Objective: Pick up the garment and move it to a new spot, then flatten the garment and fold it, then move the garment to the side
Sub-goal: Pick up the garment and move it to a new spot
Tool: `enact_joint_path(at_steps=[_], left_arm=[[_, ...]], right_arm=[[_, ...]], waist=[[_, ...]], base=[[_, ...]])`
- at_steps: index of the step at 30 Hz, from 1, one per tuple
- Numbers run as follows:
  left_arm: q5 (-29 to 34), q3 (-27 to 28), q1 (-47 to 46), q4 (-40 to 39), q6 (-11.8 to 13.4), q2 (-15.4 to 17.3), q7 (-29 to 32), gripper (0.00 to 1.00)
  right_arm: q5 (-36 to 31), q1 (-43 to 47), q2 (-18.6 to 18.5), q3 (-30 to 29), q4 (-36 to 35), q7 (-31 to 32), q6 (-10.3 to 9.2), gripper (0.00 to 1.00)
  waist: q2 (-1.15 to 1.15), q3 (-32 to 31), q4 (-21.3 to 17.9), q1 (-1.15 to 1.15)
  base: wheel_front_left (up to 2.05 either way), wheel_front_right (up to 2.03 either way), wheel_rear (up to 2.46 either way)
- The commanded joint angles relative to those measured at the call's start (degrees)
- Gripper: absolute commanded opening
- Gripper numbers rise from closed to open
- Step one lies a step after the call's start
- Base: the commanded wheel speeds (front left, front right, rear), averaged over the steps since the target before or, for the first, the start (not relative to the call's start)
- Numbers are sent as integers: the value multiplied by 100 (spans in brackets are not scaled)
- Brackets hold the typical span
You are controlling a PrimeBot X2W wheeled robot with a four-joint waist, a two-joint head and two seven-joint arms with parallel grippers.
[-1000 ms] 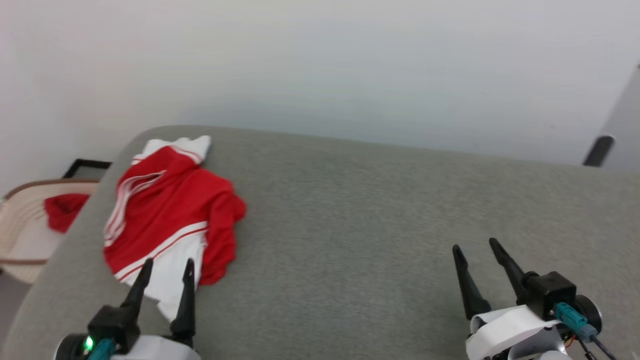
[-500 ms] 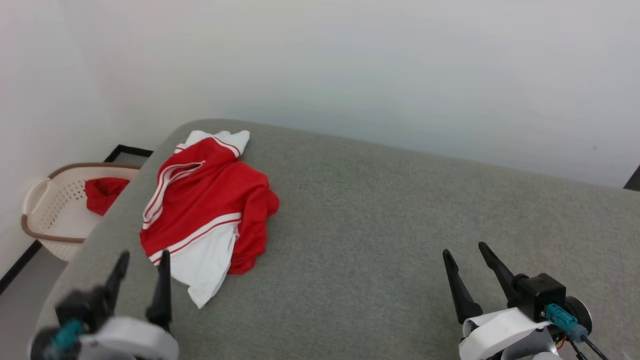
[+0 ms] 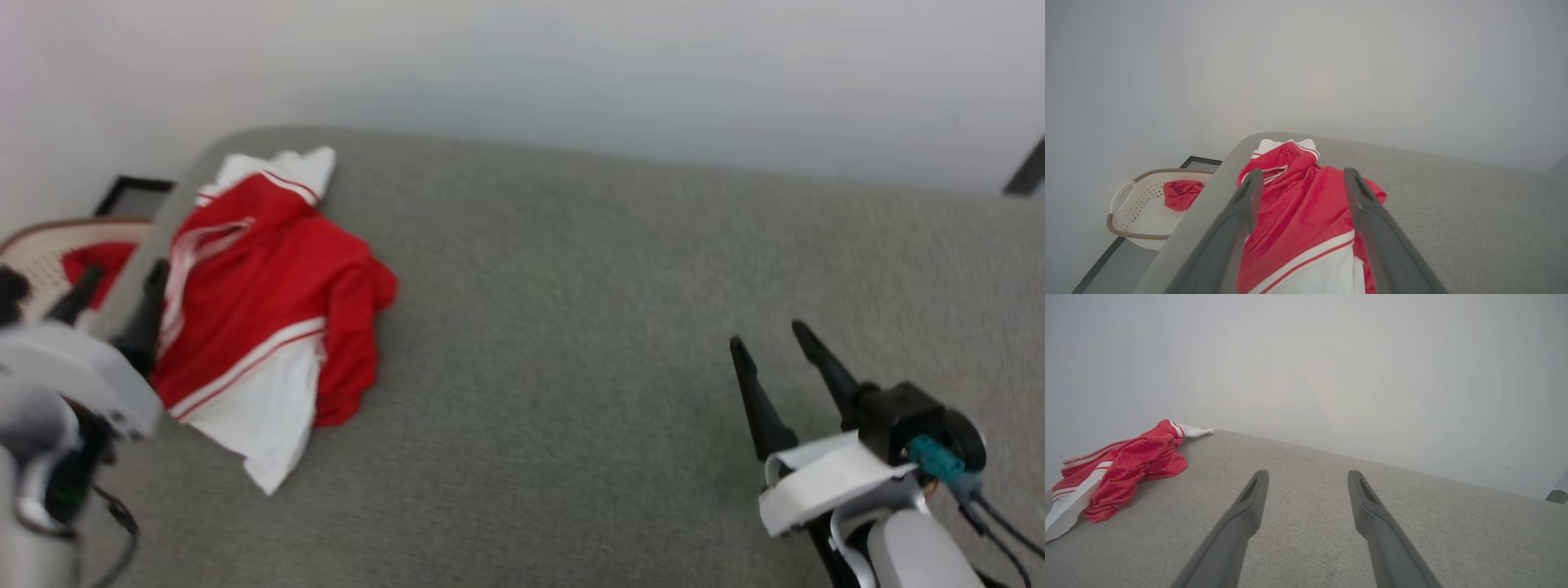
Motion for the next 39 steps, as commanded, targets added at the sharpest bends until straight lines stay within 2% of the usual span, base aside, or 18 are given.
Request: enact_joint_path(at_steps=[1, 6, 10, 17, 26, 36, 37, 38, 39], left_arm=[[-140, 33, -181, 81, -30, 74, 202, 100], [-511, 54, -747, 492, -18, 444, 1170, 100], [-729, 72, -1067, 827, 109, 668, 1910, 100], [-867, 21, -1575, 1437, 236, 920, 2643, 100], [-914, -101, -1947, 2466, 451, 940, 3116, 100], [-843, -365, -2199, 3519, 409, 634, 2983, 100], [-838, -365, -2240, 3592, 401, 624, 2936, 96], [-850, -368, -2280, 3657, 382, 622, 2909, 30], [-855, -362, -2310, 3709, 370, 633, 2848, 0]], right_arm=[[3, -124, -42, 16, -46, -6, 3, 100], [35, -411, -128, 63, -117, -45, 3, 100], [35, -590, -141, 134, -166, -62, 3, 100], [55, -805, -198, 198, -271, -89, 3, 100], [83, -997, -228, 259, -469, -14, 3, 100], [47, -1039, -254, 226, -625, 96, 3, 100], [50, -1029, -259, 217, -624, 104, 3, 100], [52, -1012, -255, 215, -623, 114, 3, 100], [57, -992, -251, 217, -622, 118, 3, 100]], waist=[[0, 660, -470, 0], [0, 1187, -771, 0], [0, 1508, -1011, 0], [0, 1948, -1301, 0], [0, 2323, -1481, 0], [0, 2367, -1470, 0], [0, 2337, -1454, 0], [0, 2304, -1438, 0], [0, 2261, -1422, 0]], base=[[0, 0, 0], [0, 0, 0], [0, 0, 0], [0, 0, 0], [0, 0, 0], [0, 0, 0], [0, 0, 0], [0, 0, 0], [0, 0, 0]])
